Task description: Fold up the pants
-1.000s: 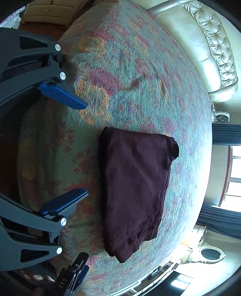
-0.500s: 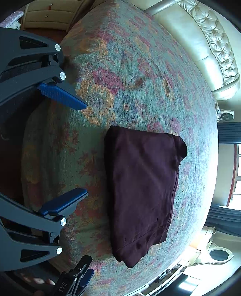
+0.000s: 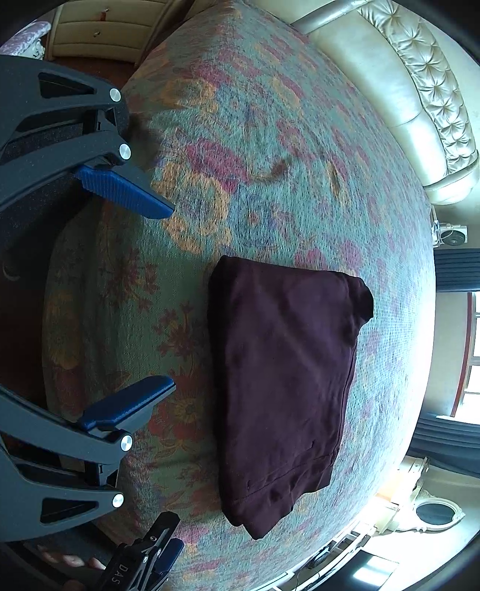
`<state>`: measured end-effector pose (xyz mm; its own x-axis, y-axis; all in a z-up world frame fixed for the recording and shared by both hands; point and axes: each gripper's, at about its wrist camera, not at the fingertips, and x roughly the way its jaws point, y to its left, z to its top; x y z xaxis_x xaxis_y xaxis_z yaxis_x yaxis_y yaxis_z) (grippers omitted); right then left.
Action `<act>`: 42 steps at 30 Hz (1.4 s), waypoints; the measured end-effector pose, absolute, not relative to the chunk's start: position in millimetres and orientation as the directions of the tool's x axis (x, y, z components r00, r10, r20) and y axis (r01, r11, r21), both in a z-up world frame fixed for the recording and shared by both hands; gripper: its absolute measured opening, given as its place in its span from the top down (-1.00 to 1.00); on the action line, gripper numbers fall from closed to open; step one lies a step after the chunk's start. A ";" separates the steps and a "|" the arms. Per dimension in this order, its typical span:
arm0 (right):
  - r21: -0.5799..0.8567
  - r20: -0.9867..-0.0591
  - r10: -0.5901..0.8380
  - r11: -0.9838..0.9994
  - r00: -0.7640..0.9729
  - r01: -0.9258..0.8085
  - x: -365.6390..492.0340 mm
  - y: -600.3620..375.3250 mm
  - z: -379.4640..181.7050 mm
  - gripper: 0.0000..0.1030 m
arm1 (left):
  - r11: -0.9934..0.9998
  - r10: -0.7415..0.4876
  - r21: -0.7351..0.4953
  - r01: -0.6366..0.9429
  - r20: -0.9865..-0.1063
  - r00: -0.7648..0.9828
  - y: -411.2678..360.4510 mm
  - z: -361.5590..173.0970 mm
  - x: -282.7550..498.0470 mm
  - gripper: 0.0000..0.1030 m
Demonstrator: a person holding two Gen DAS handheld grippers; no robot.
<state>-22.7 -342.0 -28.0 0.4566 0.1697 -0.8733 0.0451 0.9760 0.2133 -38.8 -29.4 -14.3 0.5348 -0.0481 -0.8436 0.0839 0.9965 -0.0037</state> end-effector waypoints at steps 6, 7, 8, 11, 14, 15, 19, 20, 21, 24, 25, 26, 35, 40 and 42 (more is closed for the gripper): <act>0.212 -0.873 0.169 0.976 0.457 0.044 -23.1 -341.9 -28.1 -0.71 | 0.996 -0.048 -0.002 0.086 -0.840 0.540 -31.0 -13.4 -39.2 -0.66; 0.213 -0.873 0.170 0.976 0.457 0.045 -22.8 -342.1 -28.0 -0.71 | 0.996 -0.046 0.000 0.085 -0.840 0.541 -31.2 -13.4 -39.2 -0.66; 0.213 -0.873 0.170 0.976 0.456 0.045 -22.8 -342.1 -28.0 -0.71 | 0.996 -0.045 0.001 0.085 -0.840 0.540 -31.1 -13.5 -39.5 -0.66; 0.212 -0.874 0.169 0.976 0.456 0.045 -22.9 -342.1 -28.3 -0.71 | 0.997 -0.038 0.008 0.082 -0.838 0.544 -31.6 -12.7 -40.3 -0.66; 0.213 -0.874 0.170 0.976 0.455 0.044 -23.0 -342.9 -28.6 -0.71 | 0.996 -0.033 0.017 0.085 -0.834 0.551 -32.8 -11.8 -40.9 -0.66; 0.213 -0.874 0.170 0.976 0.456 0.043 -23.4 -342.7 -28.4 -0.71 | 0.996 -0.036 0.013 0.086 -0.834 0.551 -32.7 -11.7 -41.0 -0.66; 0.213 -0.874 0.171 0.976 0.455 0.042 -23.3 -343.4 -28.5 -0.71 | 0.997 -0.033 0.014 0.082 -0.833 0.552 -32.7 -12.0 -41.3 -0.66; 0.213 -0.874 0.171 0.976 0.456 0.042 -23.2 -343.0 -28.4 -0.71 | 0.997 -0.033 0.014 0.081 -0.832 0.553 -32.4 -12.0 -41.3 -0.66; 0.213 -0.873 0.171 0.976 0.456 0.043 -23.2 -342.8 -28.4 -0.71 | 0.997 -0.033 0.015 0.081 -0.832 0.554 -32.5 -11.9 -41.2 -0.66; 0.213 -0.874 0.171 0.976 0.455 0.041 -23.5 -342.4 -28.6 -0.71 | 0.996 -0.032 0.018 0.084 -0.830 0.557 -32.7 -11.3 -40.7 -0.66; 0.212 -0.874 0.170 0.976 0.455 0.041 -23.2 -342.4 -28.8 -0.71 | 0.996 -0.033 0.018 0.087 -0.830 0.557 -33.4 -11.0 -41.1 -0.66; 0.212 -0.874 0.171 0.976 0.454 0.041 -23.2 -342.7 -29.0 -0.71 | 0.996 -0.035 0.019 0.090 -0.829 0.558 -34.3 -10.7 -41.7 -0.66; 0.213 -0.876 0.174 0.976 0.450 0.036 -23.0 -342.4 -29.9 -0.71 | 0.995 -0.012 0.045 0.087 -0.821 0.571 -37.6 -8.9 -43.6 -0.66; 0.211 -0.879 0.175 0.977 0.443 0.033 -22.3 -342.7 -31.5 -0.71 | 0.995 0.030 0.084 0.061 -0.796 0.605 -37.4 -5.1 -45.7 -0.67; 0.212 -0.879 0.175 0.977 0.443 0.033 -21.9 -343.4 -31.8 -0.71 | 0.993 0.060 0.111 0.045 -0.783 0.619 -37.4 -3.5 -46.4 -0.67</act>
<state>-21.9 -343.4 -31.8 0.4426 0.1754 -0.8794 0.0332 0.9768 0.2116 -46.4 -37.4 -3.5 0.6188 0.0595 -0.7833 0.0452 0.9928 0.1111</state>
